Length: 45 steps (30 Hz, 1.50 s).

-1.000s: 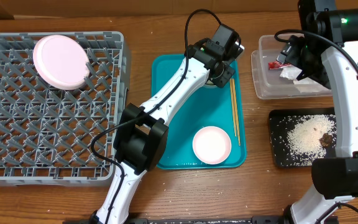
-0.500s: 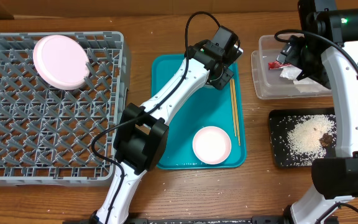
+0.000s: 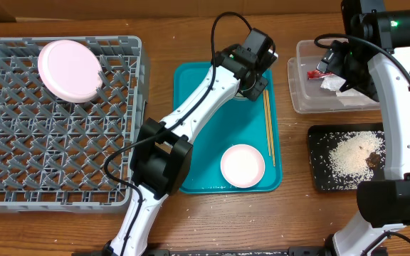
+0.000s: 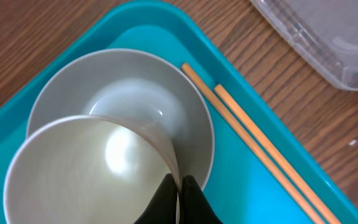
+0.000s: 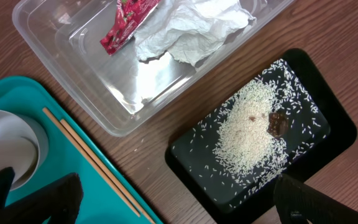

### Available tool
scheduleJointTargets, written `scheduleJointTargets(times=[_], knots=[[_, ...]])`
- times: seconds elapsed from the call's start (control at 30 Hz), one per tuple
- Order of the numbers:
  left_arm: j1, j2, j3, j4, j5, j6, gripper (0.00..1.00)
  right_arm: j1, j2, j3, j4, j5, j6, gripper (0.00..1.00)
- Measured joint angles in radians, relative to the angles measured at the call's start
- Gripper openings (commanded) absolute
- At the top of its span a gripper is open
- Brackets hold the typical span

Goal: Sort waste into correct bins and load items into the dishwasher
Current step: 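Carry the white cup to the dish rack and lower it in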

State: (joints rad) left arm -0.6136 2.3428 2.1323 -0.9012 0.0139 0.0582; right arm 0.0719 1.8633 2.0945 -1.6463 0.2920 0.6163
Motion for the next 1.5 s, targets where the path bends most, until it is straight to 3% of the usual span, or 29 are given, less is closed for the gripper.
scheduleJointTargets(times=[0.27, 0.43, 0.63, 0.87, 1.17, 1.5], knots=[[0.010, -0.023, 0.307, -0.204, 0.001, -0.156, 0.04, 0.000, 0.000, 0.000, 0.000, 0.000, 0.000, 1.00], [0.091, -0.150, 0.397, -0.322, 0.005, -0.277, 0.04, 0.000, 0.000, 0.000, 0.000, 0.000, 0.000, 1.00], [0.370, -0.315, 0.423, -0.498, 0.005, -0.402, 0.04, 0.000, 0.000, 0.000, 0.007, 0.000, -0.001, 1.00], [0.737, -0.349, 0.425, -0.742, 0.076, -0.453, 0.04, 0.000, 0.000, 0.000, 0.015, -0.001, 0.000, 1.00], [1.118, -0.350, 0.339, -0.785, 0.376, -0.336, 0.04, 0.000, 0.000, 0.000, 0.016, -0.001, 0.000, 1.00], [1.405, -0.353, -0.055, -0.708, 0.916, -0.057, 0.04, 0.000, 0.000, 0.000, 0.015, 0.000, 0.000, 1.00]])
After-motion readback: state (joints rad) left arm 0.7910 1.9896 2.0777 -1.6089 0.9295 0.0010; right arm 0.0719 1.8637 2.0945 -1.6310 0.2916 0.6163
